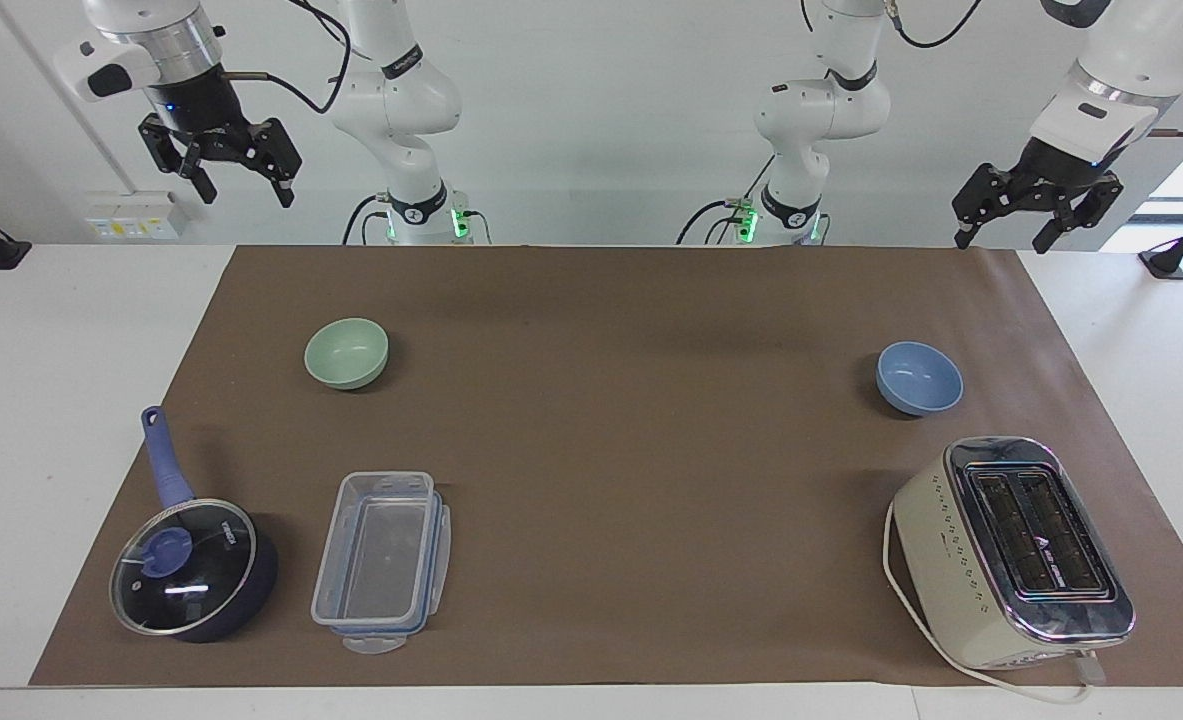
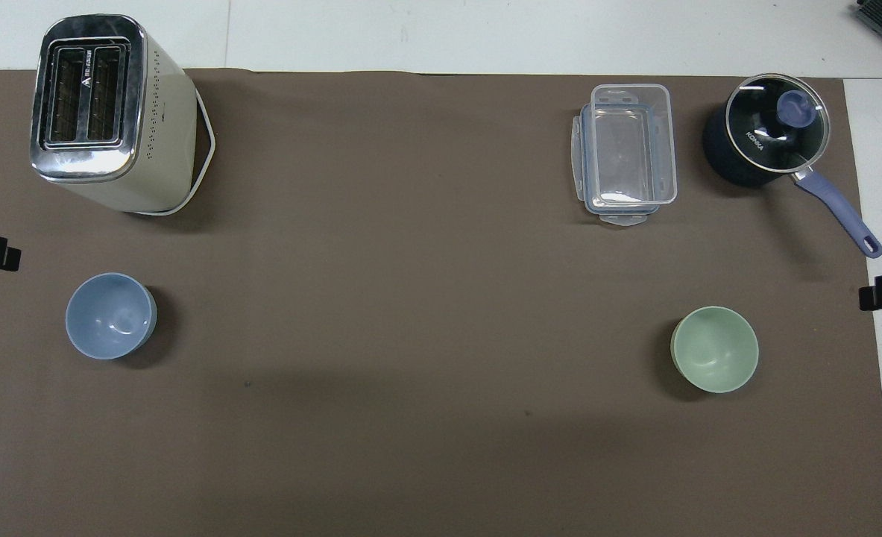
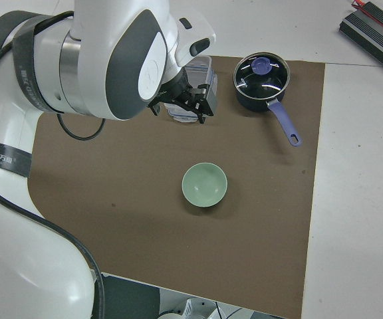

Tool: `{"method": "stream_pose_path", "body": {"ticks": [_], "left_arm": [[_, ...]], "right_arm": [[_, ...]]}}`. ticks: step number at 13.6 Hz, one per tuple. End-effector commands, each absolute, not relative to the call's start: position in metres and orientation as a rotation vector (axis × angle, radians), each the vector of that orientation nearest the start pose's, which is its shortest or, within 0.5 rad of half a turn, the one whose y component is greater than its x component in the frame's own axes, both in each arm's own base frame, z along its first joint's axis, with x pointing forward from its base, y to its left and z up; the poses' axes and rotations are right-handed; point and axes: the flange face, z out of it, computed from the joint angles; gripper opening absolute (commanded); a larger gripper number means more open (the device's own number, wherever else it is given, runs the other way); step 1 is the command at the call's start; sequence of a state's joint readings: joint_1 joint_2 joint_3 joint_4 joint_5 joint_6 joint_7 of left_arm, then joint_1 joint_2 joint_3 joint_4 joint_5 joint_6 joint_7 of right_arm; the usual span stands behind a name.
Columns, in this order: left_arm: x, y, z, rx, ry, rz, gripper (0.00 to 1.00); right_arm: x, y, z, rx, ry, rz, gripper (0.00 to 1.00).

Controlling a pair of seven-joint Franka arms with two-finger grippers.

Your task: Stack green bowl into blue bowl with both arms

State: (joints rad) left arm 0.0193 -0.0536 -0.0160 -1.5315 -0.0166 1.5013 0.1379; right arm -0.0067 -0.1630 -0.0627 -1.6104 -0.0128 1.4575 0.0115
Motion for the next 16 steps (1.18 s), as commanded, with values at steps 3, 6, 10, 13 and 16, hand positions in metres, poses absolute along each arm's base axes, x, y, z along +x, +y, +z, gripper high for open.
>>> {"method": "stream_pose_path", "body": {"ticks": [3,6,10,13,16], "left_arm": [[0.5248,-0.001,0.6691,-3.137,0.213,-0.041,1.0],[0.5252,-0.001,0.6687,-3.137,0.21,-0.044,1.0],[0.5254,-0.0013,0.6686,-3.138,0.22,-0.051,1.0],[0.5255,0.0012,0.6687,-3.137,0.22,-0.054,1.0],[0.5257,0.0052,0.6682,-3.138,0.215,-0.054,1.0]], "right_arm": [[0.4805,-0.0408,0.6809,-3.136,0.14,-0.016,1.0],[0.4805,-0.0416,0.6809,-3.136,0.142,-0.016,1.0],[0.4805,-0.0416,0.6809,-3.136,0.142,-0.016,1.0],[0.4805,-0.0417,0.6809,-3.138,0.142,-0.016,1.0],[0.4805,-0.0416,0.6809,-3.136,0.142,-0.016,1.0]]}}
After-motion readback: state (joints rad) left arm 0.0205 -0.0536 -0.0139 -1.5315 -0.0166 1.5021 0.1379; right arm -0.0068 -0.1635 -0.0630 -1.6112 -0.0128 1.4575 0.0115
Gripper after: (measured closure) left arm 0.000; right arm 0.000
